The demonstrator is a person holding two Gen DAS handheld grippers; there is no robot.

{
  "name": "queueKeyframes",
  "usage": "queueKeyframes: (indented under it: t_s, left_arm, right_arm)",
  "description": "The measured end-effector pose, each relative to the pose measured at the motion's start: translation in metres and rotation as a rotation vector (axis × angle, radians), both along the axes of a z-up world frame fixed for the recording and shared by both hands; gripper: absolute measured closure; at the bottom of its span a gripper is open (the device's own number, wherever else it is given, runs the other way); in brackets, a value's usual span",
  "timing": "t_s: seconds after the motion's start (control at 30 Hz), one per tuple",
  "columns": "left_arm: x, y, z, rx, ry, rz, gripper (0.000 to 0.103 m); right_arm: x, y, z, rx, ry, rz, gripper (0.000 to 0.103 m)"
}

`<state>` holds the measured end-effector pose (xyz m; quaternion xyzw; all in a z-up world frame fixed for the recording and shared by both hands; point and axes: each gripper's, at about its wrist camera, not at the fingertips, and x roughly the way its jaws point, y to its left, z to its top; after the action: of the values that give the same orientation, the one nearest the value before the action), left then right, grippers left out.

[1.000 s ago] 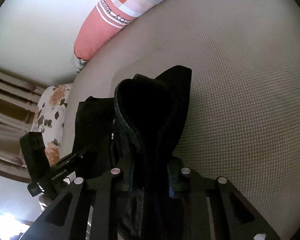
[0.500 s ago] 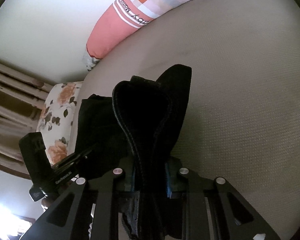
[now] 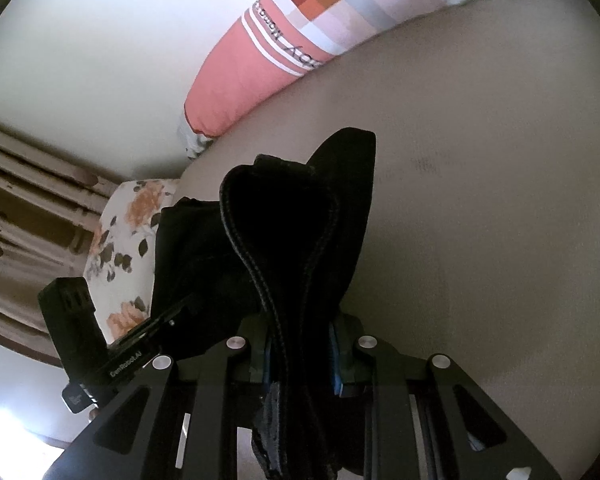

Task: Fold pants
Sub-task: 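Open both grippers and release the folded pants on the bed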

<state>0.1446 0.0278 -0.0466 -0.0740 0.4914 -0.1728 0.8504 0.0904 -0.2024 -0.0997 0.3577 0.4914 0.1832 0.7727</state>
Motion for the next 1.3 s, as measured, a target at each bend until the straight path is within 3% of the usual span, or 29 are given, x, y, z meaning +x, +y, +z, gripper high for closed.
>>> queueKeyframes:
  t_s: [0.37, 0.8, 0.9, 1.0, 1.23, 1.3]
  left_arm:
    - [0.061, 0.007, -0.002, 0.031, -0.022, 0.021, 0.084]
    - [0.118, 0.008, -0.029, 0.048, -0.003, 0.048, 0.083]
    - [0.119, 0.009, -0.046, 0.085, 0.003, 0.057, 0.075]
    - [0.116, 0.012, -0.055, 0.107, -0.018, 0.070, 0.058]
    - [0.116, 0.015, -0.063, 0.154, -0.048, 0.101, 0.034]
    - [0.115, 0.017, -0.061, 0.160, -0.044, 0.110, 0.034]
  right_arm:
    - [0.063, 0.005, 0.003, -0.034, -0.017, 0.016, 0.083]
    - [0.116, 0.004, -0.015, -0.135, -0.012, 0.005, 0.082]
    - [0.115, 0.005, -0.028, -0.215, 0.020, -0.028, 0.072]
    - [0.109, 0.006, -0.039, -0.296, 0.032, -0.048, 0.054]
    - [0.105, 0.007, -0.040, -0.370, 0.021, -0.059, 0.048]
    - [0.106, 0.007, -0.035, -0.380, 0.031, -0.066, 0.045]
